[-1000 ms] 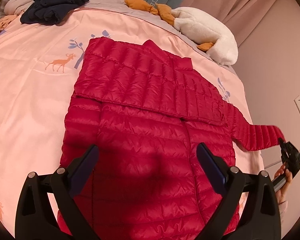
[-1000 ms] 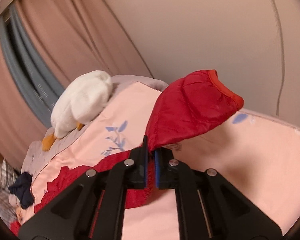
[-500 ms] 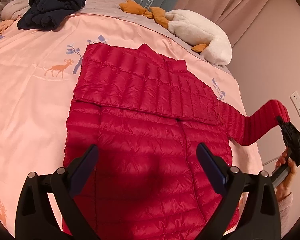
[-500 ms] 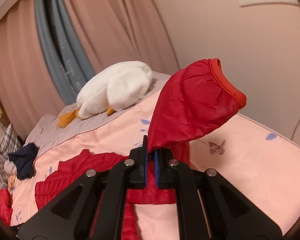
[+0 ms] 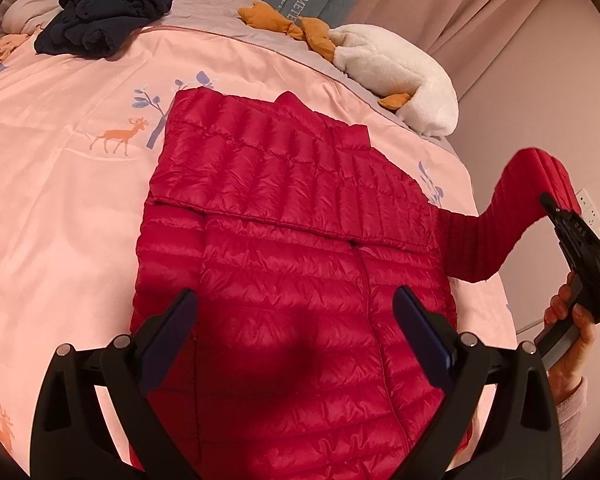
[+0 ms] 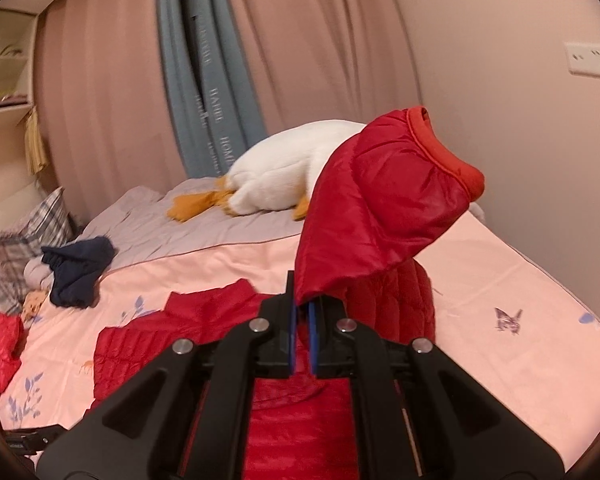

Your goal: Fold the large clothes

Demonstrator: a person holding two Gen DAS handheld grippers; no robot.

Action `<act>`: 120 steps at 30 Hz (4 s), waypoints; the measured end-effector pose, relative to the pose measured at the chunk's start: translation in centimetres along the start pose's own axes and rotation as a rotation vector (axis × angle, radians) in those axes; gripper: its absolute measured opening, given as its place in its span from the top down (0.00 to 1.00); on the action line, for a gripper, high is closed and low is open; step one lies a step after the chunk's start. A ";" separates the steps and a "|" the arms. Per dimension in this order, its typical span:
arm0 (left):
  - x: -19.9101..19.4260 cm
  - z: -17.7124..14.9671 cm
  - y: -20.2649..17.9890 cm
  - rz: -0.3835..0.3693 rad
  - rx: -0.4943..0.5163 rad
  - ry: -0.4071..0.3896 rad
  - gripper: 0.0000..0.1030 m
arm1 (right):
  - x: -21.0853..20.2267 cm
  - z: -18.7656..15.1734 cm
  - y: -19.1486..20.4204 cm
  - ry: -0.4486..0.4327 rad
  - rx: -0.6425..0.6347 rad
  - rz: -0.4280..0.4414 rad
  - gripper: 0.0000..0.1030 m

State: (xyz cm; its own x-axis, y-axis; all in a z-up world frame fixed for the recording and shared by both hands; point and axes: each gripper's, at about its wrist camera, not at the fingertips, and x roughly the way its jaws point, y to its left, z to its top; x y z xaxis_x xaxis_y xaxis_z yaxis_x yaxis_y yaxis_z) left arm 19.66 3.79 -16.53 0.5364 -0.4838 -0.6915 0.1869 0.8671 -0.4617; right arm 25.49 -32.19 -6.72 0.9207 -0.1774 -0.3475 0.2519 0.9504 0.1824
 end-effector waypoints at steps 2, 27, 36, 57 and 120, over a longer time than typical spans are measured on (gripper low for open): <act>-0.1 0.1 0.2 -0.003 -0.002 -0.001 0.05 | 0.3 -0.1 1.2 0.006 -0.026 0.013 0.96; 0.2 0.8 3.8 -0.071 -0.115 0.002 0.05 | 5.2 -8.1 15.1 0.161 -0.340 0.158 0.96; 0.6 1.9 5.9 -0.136 -0.221 -0.014 0.05 | 6.9 -13.0 18.5 0.237 -0.550 0.155 0.96; 9.0 5.8 5.3 -0.509 -0.478 0.085 0.06 | 8.3 -17.0 19.8 0.278 -0.646 0.186 0.92; 9.0 8.6 8.1 0.099 -0.230 0.014 0.61 | 14.5 -10.8 -4.8 0.493 0.148 -0.069 0.62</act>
State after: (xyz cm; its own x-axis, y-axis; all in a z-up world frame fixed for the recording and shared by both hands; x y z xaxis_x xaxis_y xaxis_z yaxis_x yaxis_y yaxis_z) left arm 33.03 7.46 -21.72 0.5309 -0.4009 -0.7466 -0.0591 0.8614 -0.5045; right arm 34.42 -36.59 -22.56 0.6595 -0.0632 -0.7491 0.3798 0.8880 0.2594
